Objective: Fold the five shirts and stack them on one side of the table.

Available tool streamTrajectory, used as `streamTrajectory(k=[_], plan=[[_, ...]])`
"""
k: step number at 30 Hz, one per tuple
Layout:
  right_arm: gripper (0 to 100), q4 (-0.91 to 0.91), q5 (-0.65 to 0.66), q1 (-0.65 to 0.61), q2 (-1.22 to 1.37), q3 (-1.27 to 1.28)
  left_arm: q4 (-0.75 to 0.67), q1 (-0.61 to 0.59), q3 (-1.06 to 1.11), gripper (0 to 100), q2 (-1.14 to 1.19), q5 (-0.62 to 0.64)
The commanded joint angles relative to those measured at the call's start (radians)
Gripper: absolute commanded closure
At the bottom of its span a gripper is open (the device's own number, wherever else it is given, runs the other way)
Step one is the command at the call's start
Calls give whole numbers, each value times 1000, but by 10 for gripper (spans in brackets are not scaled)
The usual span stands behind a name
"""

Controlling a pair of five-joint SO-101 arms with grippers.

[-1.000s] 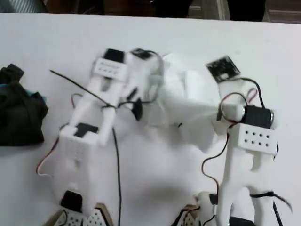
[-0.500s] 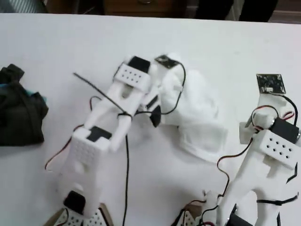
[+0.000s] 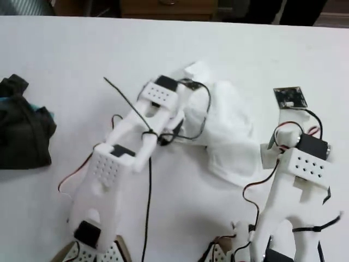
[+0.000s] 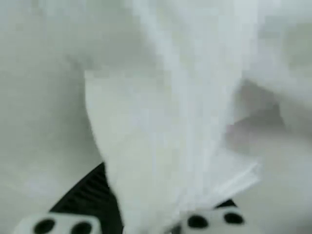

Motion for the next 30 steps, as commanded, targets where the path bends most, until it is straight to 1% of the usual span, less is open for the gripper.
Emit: streamTrajectory(k=[1,4,8,10,14,15,17,19,23,27,30], plan=[[814,1,-6,-19,-38,-3,52,-55,-114,937,-9,21],[814,1,-6,-19,-38,-3,133,-58,-234,936,-8,23],[814,1,-5,-15,-38,-3,138,-71,-272,928,-9,23],[815,4,-3,-13,-38,-3,138,-91,-269,881,2,25],[815,5,-2,-13,-38,-2,138,-173,-274,724,2,23],[815,4,-2,-13,-38,-2,138,-189,-277,706,-2,23],[815,1,-2,-16,-38,-2,138,-201,-278,711,-8,20],[815,-1,-2,-21,-38,-2,140,-196,-275,714,-9,20],[815,-35,-6,-19,-38,-2,143,-146,-269,714,-9,37],[815,-35,-5,-19,-38,-2,143,-86,-268,714,-25,141],[815,-35,0,-18,-38,-2,143,-38,-246,714,-63,195]])
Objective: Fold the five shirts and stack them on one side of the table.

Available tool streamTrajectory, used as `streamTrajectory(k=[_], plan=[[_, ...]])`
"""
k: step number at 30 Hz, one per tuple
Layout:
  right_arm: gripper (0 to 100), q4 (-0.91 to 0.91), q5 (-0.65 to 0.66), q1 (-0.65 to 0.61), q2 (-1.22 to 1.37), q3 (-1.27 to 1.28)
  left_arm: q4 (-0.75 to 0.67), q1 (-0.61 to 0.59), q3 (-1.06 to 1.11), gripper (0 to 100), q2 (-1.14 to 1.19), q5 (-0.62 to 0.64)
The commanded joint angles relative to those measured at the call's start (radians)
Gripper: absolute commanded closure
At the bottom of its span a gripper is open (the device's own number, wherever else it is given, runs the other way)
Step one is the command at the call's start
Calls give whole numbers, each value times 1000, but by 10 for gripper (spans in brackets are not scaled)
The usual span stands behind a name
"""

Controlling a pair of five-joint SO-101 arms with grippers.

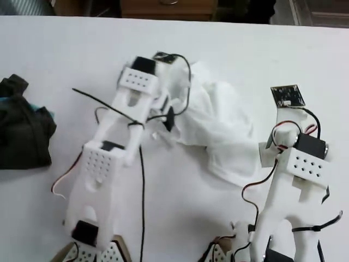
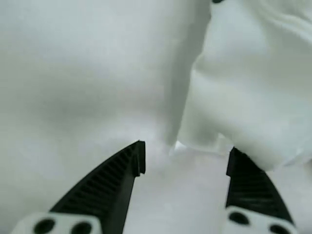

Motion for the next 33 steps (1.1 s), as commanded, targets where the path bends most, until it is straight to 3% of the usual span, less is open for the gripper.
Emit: streamTrajectory(k=[1,9,15,23,26,30,33], plan=[[815,-13,0,-4,-38,-5,20,68,12,714,-100,60],[815,-13,2,-5,-38,-5,-12,210,216,714,-206,71],[815,-13,2,-5,-38,-5,-132,153,232,714,-123,69],[815,-13,2,-5,-38,-5,-172,130,231,715,-49,63],[815,-12,2,-5,-36,-5,-170,130,231,785,-49,63],[815,-7,-2,-5,-36,-3,-170,123,229,972,-48,64],[815,-5,0,-2,-36,8,-170,101,229,971,-46,69]])
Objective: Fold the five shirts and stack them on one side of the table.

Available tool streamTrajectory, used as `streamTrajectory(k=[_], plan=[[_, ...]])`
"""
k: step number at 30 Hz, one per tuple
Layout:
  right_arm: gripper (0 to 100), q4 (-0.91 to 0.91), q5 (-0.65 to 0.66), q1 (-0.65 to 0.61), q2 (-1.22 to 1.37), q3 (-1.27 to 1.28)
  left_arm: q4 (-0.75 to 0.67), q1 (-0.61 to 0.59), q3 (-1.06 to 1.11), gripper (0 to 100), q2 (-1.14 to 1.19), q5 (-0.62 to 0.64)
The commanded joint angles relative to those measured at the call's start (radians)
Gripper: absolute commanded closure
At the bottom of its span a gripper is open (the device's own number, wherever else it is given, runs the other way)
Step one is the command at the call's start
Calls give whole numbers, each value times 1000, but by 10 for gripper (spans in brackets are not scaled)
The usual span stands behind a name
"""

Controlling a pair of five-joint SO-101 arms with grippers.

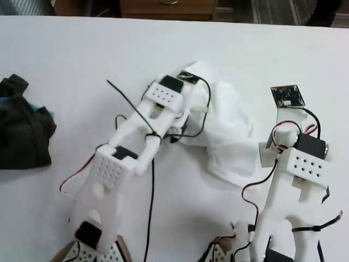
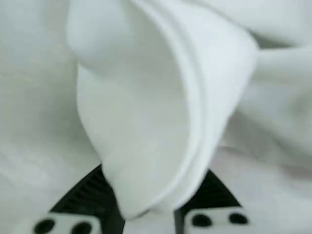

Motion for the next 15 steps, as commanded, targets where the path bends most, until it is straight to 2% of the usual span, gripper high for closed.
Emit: streamTrajectory(k=[1,6,11,15], plan=[[815,-5,0,-4,-36,11,-8,-40,-10,976,-8,8],[815,-13,2,-5,-38,54,37,-101,-56,973,-12,2],[815,-45,-6,-5,-38,57,180,-222,-203,973,-12,-2],[814,-85,-21,-8,-38,57,176,-381,-223,973,-11,-109]])
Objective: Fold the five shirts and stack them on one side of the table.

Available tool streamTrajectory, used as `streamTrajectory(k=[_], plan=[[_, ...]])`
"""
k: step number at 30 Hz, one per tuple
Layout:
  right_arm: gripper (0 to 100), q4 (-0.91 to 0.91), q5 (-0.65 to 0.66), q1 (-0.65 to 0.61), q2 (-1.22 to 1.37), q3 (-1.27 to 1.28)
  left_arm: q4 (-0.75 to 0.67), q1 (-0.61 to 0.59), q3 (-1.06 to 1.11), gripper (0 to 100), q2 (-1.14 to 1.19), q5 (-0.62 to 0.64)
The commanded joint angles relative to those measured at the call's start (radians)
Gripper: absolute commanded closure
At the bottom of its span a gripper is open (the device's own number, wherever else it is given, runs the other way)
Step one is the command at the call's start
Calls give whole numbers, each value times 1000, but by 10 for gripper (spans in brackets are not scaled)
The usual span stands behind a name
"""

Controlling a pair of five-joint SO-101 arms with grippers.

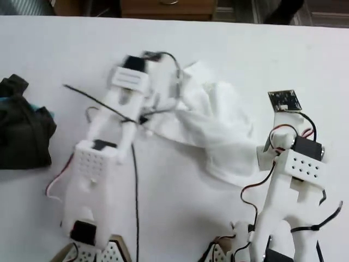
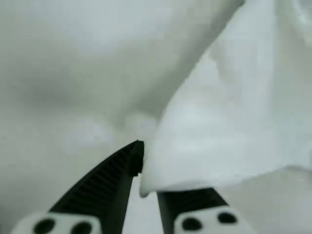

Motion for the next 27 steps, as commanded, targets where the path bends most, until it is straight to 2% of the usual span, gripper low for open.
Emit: streamTrajectory(k=[1,4,8,11,14,17,23,27], plan=[[813,-41,-48,-19,-38,-8,21,-149,-39,973,-12,-98],[812,-38,-129,-99,-31,-9,21,-241,-33,973,0,-155],[811,5,-138,-335,-36,-6,15,-305,-5,973,0,-164],[811,48,-52,-529,-28,5,-21,-308,35,973,2,-163],[811,47,26,-648,-33,78,-107,-308,94,973,2,-161],[811,10,-17,-670,-28,149,-161,-308,137,973,0,-160],[807,-53,-103,-578,-27,222,-173,-307,150,973,0,-160],[740,-50,-110,-518,-27,226,-169,-308,150,973,0,-160]])
